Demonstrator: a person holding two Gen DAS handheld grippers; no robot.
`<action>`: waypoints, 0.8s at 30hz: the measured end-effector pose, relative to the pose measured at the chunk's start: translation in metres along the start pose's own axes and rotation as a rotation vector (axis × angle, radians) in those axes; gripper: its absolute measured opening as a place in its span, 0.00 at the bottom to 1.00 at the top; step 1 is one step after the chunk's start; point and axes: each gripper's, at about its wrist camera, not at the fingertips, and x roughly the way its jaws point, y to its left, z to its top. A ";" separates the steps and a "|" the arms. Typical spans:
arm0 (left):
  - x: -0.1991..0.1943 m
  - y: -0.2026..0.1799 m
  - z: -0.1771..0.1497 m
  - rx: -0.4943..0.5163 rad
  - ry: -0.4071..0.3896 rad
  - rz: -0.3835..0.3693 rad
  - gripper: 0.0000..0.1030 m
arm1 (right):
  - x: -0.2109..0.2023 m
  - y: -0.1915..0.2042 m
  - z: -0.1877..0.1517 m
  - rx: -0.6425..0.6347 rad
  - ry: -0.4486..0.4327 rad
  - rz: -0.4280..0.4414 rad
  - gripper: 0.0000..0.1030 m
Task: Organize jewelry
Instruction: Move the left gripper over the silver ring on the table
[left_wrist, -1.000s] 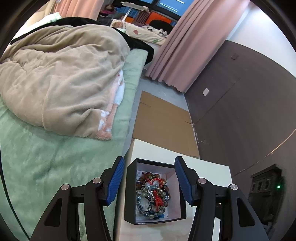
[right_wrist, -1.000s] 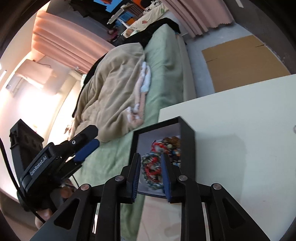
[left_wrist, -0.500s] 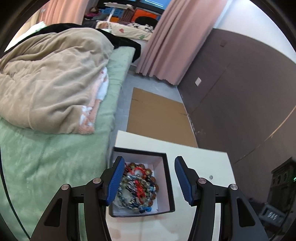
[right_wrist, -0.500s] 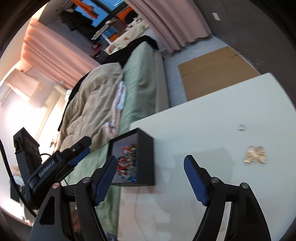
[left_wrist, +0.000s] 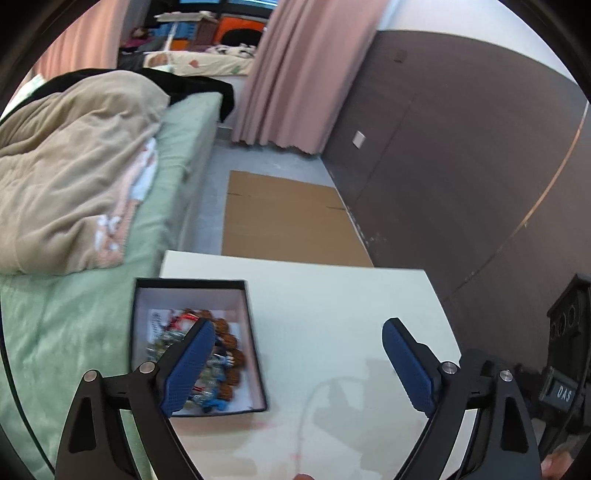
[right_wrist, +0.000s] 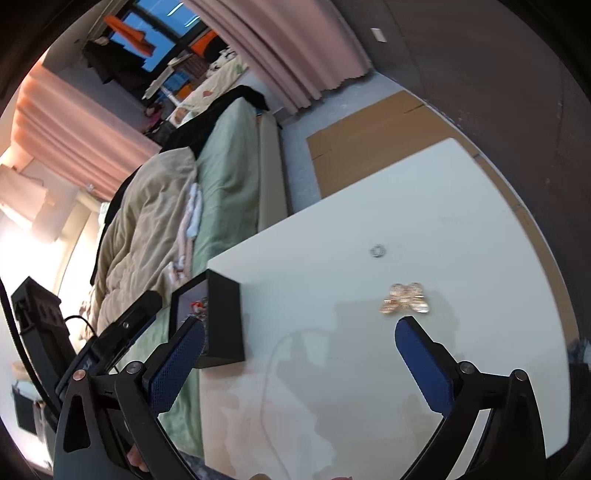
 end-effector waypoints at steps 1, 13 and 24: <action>0.002 -0.003 -0.001 0.005 0.007 -0.003 0.89 | -0.002 -0.004 0.001 0.006 -0.001 -0.008 1.00; 0.027 -0.041 -0.003 0.057 0.050 -0.044 0.89 | -0.039 -0.036 0.015 0.023 -0.101 -0.059 1.00; 0.054 -0.072 0.006 0.098 0.092 -0.054 0.89 | -0.049 -0.078 0.034 0.122 -0.121 -0.111 1.00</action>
